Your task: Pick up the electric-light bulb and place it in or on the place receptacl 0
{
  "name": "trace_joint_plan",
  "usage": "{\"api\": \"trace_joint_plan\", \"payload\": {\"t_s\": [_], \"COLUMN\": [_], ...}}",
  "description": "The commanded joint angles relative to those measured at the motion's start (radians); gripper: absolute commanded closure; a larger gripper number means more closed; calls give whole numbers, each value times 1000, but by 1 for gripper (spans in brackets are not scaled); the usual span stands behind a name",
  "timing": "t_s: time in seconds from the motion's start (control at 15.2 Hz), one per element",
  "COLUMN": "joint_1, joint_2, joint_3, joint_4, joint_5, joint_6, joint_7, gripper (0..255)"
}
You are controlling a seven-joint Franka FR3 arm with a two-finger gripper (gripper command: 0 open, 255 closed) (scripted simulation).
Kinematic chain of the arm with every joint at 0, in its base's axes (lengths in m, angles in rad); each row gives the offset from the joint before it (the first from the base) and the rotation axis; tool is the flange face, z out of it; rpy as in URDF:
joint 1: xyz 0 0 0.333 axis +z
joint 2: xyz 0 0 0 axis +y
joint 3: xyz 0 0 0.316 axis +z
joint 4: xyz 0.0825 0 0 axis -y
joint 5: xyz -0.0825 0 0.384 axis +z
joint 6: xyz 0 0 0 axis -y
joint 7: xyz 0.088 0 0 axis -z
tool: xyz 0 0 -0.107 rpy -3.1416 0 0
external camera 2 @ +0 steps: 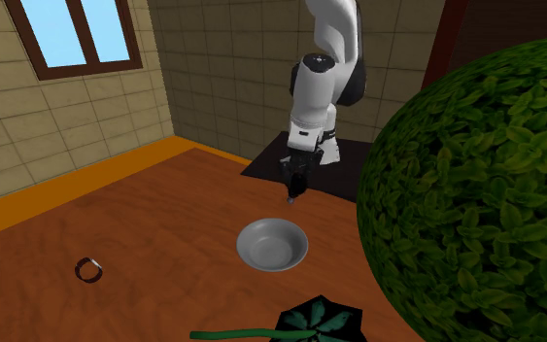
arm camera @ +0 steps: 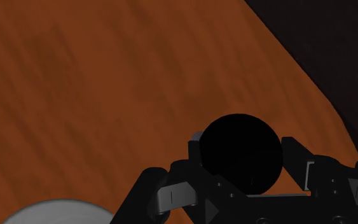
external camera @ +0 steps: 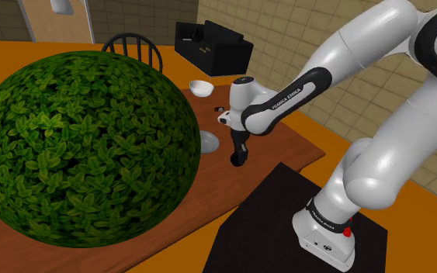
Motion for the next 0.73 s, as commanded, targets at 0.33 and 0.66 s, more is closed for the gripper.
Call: {"api": "trace_joint_plan", "payload": {"t_s": [0.33, 0.66], "joint_1": [3, 6], "joint_2": [-94, -152], "joint_3": [1, 2], "joint_4": [19, 41], "joint_5": [16, 25], "joint_6": [-113, -192], "joint_7": [-20, -32], "gripper": [255, 255]}}
